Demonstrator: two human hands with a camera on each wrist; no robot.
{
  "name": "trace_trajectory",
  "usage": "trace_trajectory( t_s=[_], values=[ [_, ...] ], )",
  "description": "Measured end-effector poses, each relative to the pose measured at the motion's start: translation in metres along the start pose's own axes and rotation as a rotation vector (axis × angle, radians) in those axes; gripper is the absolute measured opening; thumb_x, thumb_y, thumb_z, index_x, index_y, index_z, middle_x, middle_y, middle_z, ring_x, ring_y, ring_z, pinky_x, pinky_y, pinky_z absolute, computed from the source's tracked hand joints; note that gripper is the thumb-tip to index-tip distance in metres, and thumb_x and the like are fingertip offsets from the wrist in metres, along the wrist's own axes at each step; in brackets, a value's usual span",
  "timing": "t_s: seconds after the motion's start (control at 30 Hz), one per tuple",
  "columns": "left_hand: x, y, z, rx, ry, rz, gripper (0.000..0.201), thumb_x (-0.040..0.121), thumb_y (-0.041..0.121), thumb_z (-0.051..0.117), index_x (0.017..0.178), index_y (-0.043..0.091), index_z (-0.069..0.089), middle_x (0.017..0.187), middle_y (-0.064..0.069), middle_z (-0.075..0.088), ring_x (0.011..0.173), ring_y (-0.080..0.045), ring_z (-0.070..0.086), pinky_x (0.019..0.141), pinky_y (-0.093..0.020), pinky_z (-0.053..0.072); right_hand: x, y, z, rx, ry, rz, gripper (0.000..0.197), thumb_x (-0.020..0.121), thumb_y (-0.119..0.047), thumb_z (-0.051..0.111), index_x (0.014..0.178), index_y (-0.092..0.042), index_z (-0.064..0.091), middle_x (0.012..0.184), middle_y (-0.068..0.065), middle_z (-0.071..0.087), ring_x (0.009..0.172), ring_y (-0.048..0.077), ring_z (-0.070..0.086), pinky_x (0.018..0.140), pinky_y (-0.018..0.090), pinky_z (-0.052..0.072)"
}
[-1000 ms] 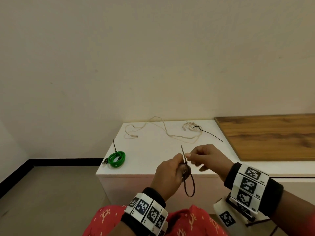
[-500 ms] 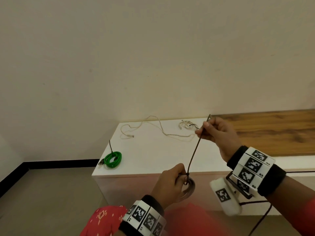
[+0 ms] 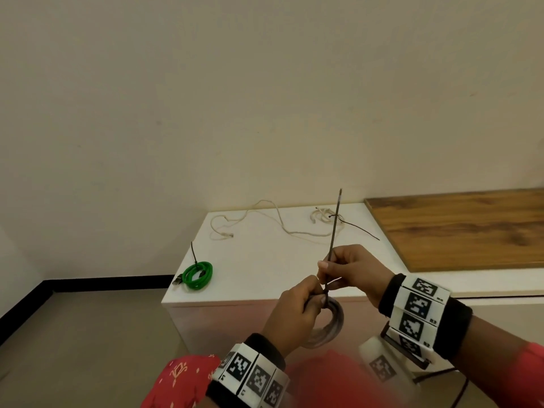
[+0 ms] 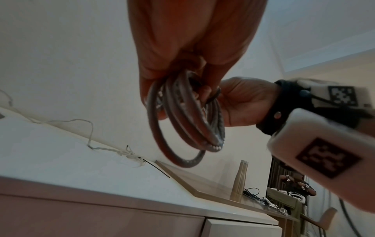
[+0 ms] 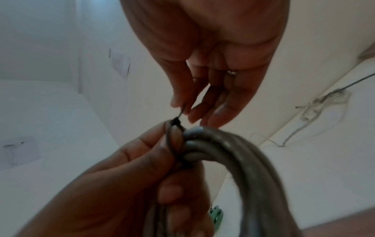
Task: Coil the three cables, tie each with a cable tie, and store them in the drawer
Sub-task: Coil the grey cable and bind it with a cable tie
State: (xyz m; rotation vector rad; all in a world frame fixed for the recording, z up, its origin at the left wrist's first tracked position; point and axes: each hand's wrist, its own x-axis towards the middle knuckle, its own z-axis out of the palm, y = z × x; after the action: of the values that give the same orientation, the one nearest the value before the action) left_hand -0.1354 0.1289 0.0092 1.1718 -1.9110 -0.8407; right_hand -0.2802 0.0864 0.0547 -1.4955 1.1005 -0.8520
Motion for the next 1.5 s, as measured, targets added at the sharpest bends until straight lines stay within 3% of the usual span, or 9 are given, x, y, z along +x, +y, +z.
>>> trace_trajectory(
  t_s=[0.37,0.53,0.63,0.7,0.8,0.9,1.1,1.3,1.5],
  values=[
    [-0.011,0.012,0.005,0.115,-0.109,0.066,0.025,0.097,0.022,0.036,0.077,0.034,0.029,0.062,0.013,0.038,0.055,0.001,0.043,0.053,-0.014,0.028,0.001,-0.002,0.003,-0.195,0.110,-0.175,0.020,0.088,-0.013,0.057,0.069,-0.007,0.052,0.061,0.002,0.063,0.050,0.003,0.058,0.053,0.016,0.049],
    [-0.005,0.006,0.001,0.055,-0.060,-0.081,0.011,0.095,0.010,0.038,0.088,0.016,0.044,0.062,0.008,0.045,0.051,-0.005,0.042,0.059,-0.027,0.036,-0.013,-0.013,0.019,-0.529,0.142,-0.432,0.027,0.086,-0.016,0.060,0.063,-0.014,0.045,0.055,-0.015,0.050,0.055,-0.005,0.055,0.054,0.012,0.042],
    [-0.001,0.011,-0.006,0.052,-0.007,-0.111,0.024,0.094,0.003,0.036,0.077,0.018,0.045,0.062,-0.015,0.049,0.048,-0.015,0.039,0.053,-0.019,0.031,-0.023,-0.016,0.033,-0.706,0.111,-0.536,0.025,0.081,-0.018,0.051,0.061,-0.023,0.035,0.054,-0.021,0.036,0.051,-0.003,0.047,0.050,0.012,0.028],
    [0.001,0.013,-0.007,0.082,0.026,-0.118,0.023,0.092,0.000,0.036,0.075,0.005,0.050,0.077,-0.039,0.054,0.054,-0.033,0.039,0.047,-0.016,0.028,-0.025,-0.018,0.036,-0.732,0.122,-0.574,0.020,0.076,-0.014,0.049,0.062,-0.021,0.037,0.053,-0.022,0.032,0.046,-0.002,0.039,0.051,0.011,0.023],
    [-0.004,0.010,0.000,0.181,0.030,-0.004,0.017,0.092,0.015,0.039,0.093,0.001,0.048,0.078,-0.024,0.062,0.067,-0.032,0.053,0.054,-0.027,0.035,-0.014,-0.017,0.024,-0.474,0.221,-0.434,0.033,0.084,-0.007,0.060,0.058,-0.019,0.042,0.052,-0.017,0.048,0.048,-0.005,0.053,0.050,0.010,0.037],
    [-0.011,0.014,0.006,0.233,0.022,0.126,0.014,0.095,0.024,0.040,0.083,0.015,0.039,0.079,-0.005,0.060,0.066,-0.017,0.050,0.055,-0.014,0.031,-0.002,-0.017,0.008,-0.184,0.273,-0.227,0.029,0.086,-0.006,0.059,0.060,-0.008,0.046,0.050,0.004,0.055,0.037,0.000,0.049,0.046,0.014,0.039],
    [-0.019,0.022,0.007,0.357,0.070,0.287,0.049,0.085,0.047,0.024,0.093,0.008,0.052,0.092,-0.011,0.067,0.077,-0.026,0.061,0.064,-0.027,0.040,0.006,0.001,0.002,0.024,0.267,0.007,0.037,0.085,-0.001,0.058,0.051,-0.006,0.045,0.046,0.010,0.049,0.031,0.008,0.042,0.040,0.020,0.033],
    [0.003,0.012,0.009,0.376,0.086,-0.001,0.016,0.095,0.019,0.040,0.095,0.006,0.049,0.089,-0.018,0.067,0.081,-0.035,0.060,0.062,-0.035,0.039,0.004,-0.013,0.009,-0.105,0.300,-0.208,0.026,0.085,-0.004,0.059,0.060,-0.005,0.050,0.048,0.003,0.057,0.041,0.005,0.051,0.044,0.011,0.040],
    [0.018,0.010,0.000,0.308,0.143,-0.143,0.023,0.091,0.012,0.045,0.113,0.012,0.053,0.101,-0.015,0.068,0.095,-0.031,0.062,0.076,-0.035,0.047,-0.006,-0.020,0.026,-0.326,0.250,-0.303,0.023,0.081,-0.006,0.064,0.069,0.011,0.054,0.057,0.007,0.059,0.054,0.015,0.055,0.059,0.032,0.049]
  ],
)
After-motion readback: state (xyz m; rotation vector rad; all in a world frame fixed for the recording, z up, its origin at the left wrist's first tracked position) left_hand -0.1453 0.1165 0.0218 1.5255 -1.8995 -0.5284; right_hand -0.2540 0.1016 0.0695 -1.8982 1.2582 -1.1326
